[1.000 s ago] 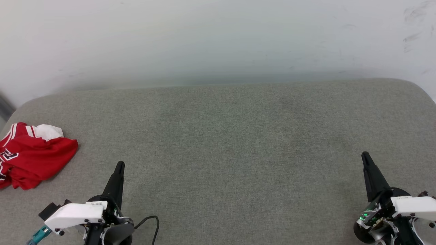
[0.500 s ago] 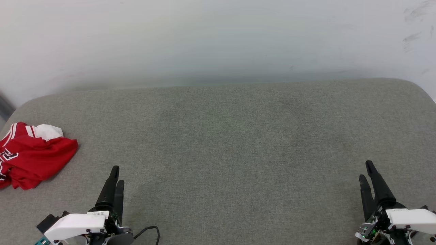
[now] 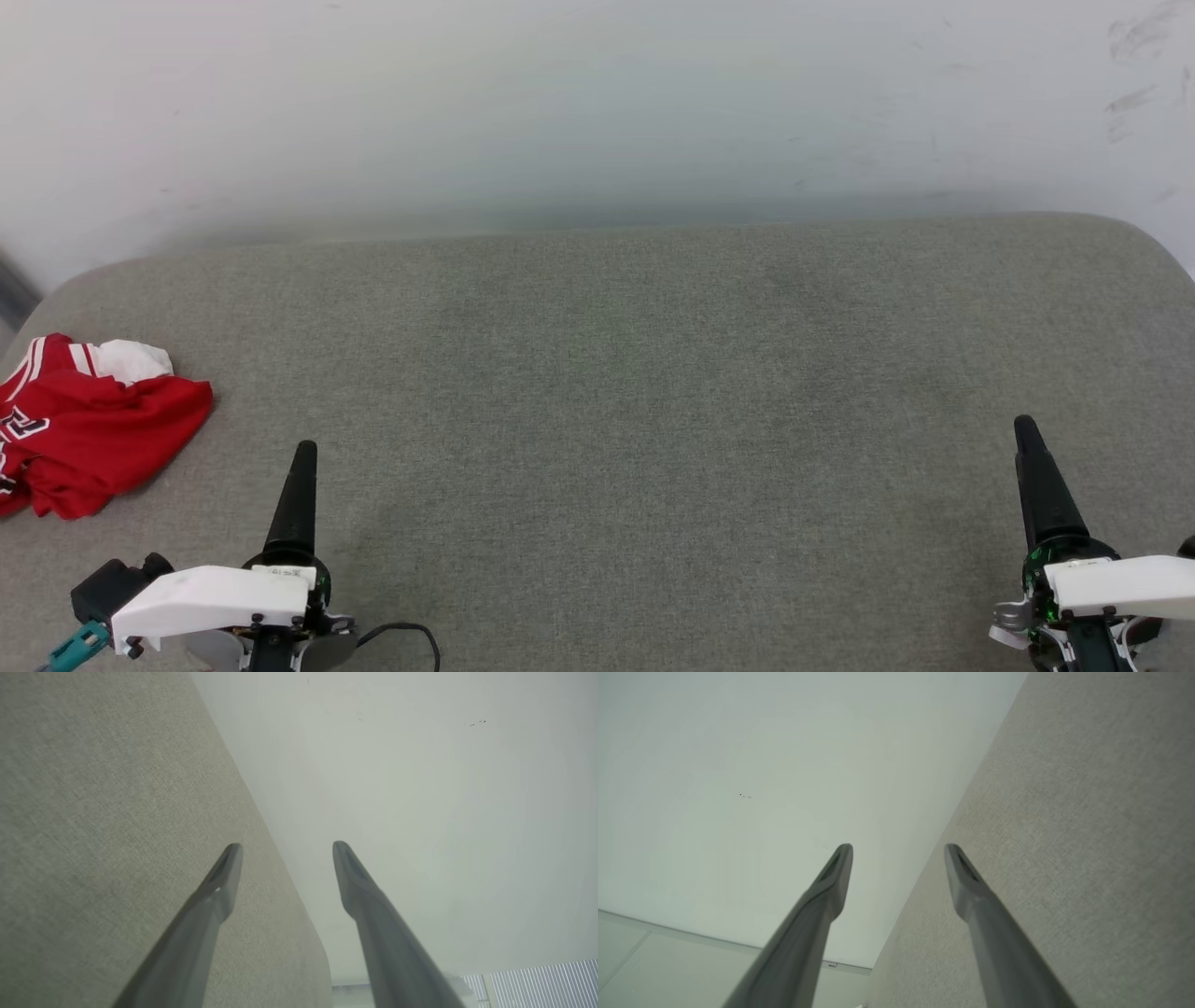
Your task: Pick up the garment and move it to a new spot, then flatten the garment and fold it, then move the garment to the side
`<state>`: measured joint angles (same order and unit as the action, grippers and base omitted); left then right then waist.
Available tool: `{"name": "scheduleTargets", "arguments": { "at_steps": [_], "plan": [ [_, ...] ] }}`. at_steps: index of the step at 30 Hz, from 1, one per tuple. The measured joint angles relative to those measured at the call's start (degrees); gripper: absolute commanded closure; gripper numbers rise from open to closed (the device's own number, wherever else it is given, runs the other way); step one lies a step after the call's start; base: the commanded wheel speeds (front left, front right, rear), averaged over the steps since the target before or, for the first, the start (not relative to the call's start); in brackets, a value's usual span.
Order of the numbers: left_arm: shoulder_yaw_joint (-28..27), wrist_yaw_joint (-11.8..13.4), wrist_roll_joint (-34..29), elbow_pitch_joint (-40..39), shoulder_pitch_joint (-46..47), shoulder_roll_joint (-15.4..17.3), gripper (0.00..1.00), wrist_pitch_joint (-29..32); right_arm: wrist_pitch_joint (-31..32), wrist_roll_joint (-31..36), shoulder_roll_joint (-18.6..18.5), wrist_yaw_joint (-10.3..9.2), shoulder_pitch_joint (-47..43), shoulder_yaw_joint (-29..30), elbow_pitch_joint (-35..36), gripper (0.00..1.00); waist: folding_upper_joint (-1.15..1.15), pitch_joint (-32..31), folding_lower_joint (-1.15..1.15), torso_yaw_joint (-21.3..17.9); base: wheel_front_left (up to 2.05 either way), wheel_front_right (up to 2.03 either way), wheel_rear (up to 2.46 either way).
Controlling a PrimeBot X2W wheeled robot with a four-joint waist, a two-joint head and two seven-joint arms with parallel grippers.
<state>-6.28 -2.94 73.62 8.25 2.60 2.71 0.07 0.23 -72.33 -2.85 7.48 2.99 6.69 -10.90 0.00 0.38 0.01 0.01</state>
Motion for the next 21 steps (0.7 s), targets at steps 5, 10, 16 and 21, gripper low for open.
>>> {"name": "scheduleTargets", "arguments": {
  "at_steps": [5, 10, 16, 21],
  "plan": [
    [0.6, 1.6, -5.4, -1.5, -0.5, 0.0, 0.0, -0.9, -1.0, 3.9, 0.0, 0.0, -0.7, -0.2, 1.4, 0.0, 0.0, 0.0, 0.0, 0.0, 0.0, 0.0, 0.0],
    [1.7, 3.3, -11.6, -2.7, -1.2, 0.0, 0.0, -1.9, -1.9, 10.5, 0.0, 0.0, -0.9, -0.9, 3.4, 0.0, 0.0, 0.0, 0.0, 0.0, 0.0, 0.0, 0.0],
    [2.7, 4.7, -17.7, -4.0, -2.2, 0.0, 0.0, -3.2, -3.3, 19.1, 0.0, 0.0, -1.2, -2.2, 5.6, 0.0, 0.0, 0.0, 0.0, 0.0, 0.0, 0.0, 0.0],
    [3.6, 5.5, -22.3, -5.0, -2.5, 0.0, 0.0, -4.1, -4.2, 25.5, 0.0, 0.0, -2.1, -3.2, 6.3, 0.0, 0.0, -0.1, 0.0, 0.1, 0.0, 0.0, 0.0]
  ]
}}
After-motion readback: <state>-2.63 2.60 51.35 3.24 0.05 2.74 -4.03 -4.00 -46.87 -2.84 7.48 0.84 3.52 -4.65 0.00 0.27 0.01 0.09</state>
